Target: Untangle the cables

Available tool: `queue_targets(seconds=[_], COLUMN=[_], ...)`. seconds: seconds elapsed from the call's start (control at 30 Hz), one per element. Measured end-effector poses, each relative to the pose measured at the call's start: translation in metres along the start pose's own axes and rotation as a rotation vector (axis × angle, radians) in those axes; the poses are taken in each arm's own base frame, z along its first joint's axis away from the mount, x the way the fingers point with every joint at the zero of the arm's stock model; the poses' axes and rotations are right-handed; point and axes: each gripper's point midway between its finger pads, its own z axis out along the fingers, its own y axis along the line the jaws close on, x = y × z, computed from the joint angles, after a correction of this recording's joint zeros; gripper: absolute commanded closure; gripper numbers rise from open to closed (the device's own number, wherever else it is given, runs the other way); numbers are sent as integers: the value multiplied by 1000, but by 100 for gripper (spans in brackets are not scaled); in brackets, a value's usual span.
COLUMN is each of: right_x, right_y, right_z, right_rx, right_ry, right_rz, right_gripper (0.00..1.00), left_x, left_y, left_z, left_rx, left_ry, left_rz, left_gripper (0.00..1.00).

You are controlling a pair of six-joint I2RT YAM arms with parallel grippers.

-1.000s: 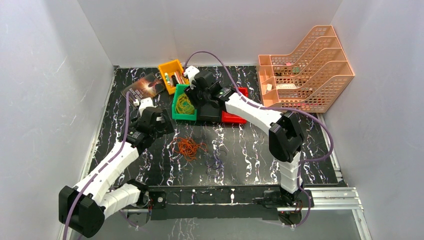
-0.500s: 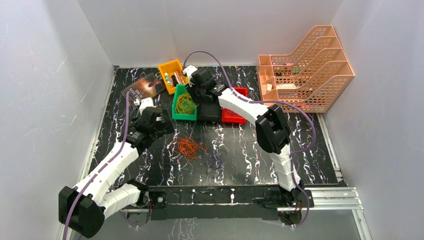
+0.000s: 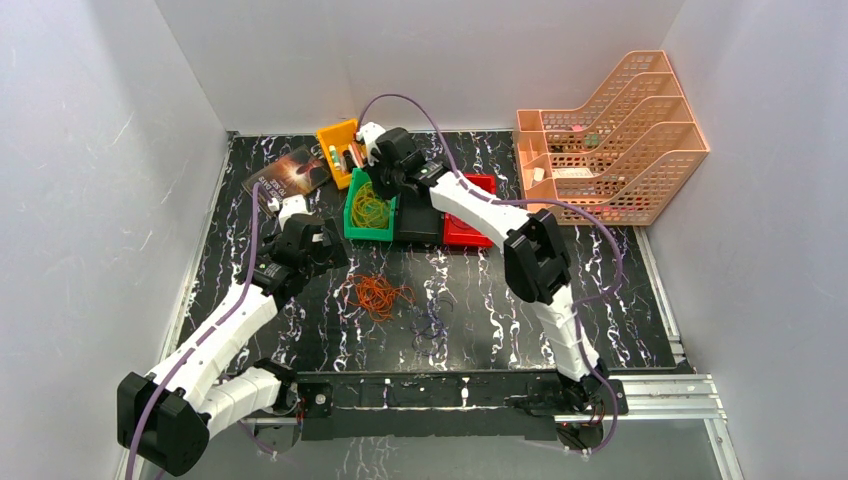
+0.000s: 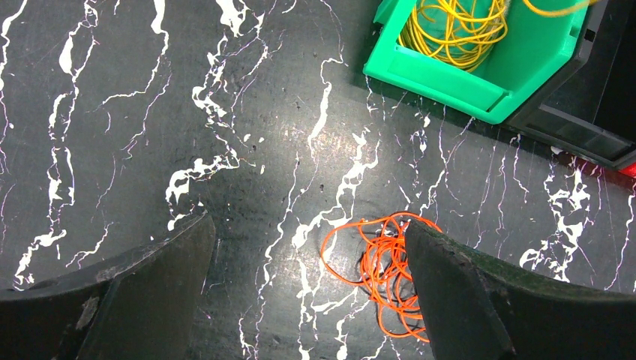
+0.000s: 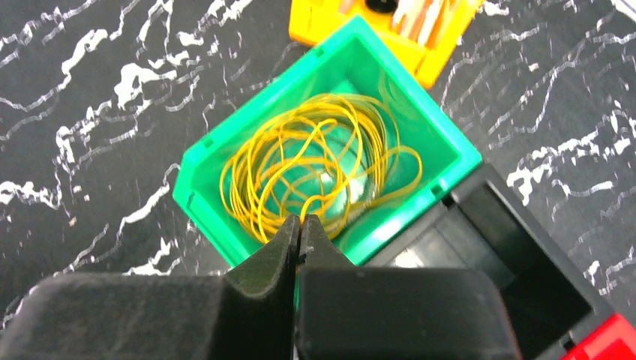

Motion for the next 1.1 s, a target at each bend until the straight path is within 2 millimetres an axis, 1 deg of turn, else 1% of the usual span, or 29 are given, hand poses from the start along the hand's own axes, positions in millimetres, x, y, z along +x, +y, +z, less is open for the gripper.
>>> queue_targets(seconds=[0.07,0.13,0.17,0.23,0.3,0.43,0.53,0.77,0.93,1.0,1.1], right_x=[-9,-9,-5,5,21,50,53,49,49,50,47], right_y=[3,5,6,6,6,5,4,-1,-1,1,2], right_z=[11,23,30,44,56,71,72,71,70,68,60], right_rx=[-11,-19,-21,-22,-19,-7,6,61,78,79,80], right_ry=[-23,-25,-19,0,35,101,110,106,108,109,109], right_rz=[-2,-4,-4,-5,-5,-10,-23,-84,-110,-117,-124], right_gripper=[97,97,98,98,98,98,95,75,56,52,48], left_x=[0,0,0,0,1,2,2,4,5,5,5], left_y=[0,0,0,-1,-1,-3,-3,-4,-4,-5,-6], left_z=[0,0,0,0,0,0,0,1,2,3,4], left_rx=[0,0,1,3,6,15,18,21,22,25,26], left_ry=[0,0,1,2,5,9,12,17,18,18,23], left_rz=[0,0,0,0,0,0,0,1,1,1,3], left_gripper=[2,2,2,2,2,2,2,2,2,2,2])
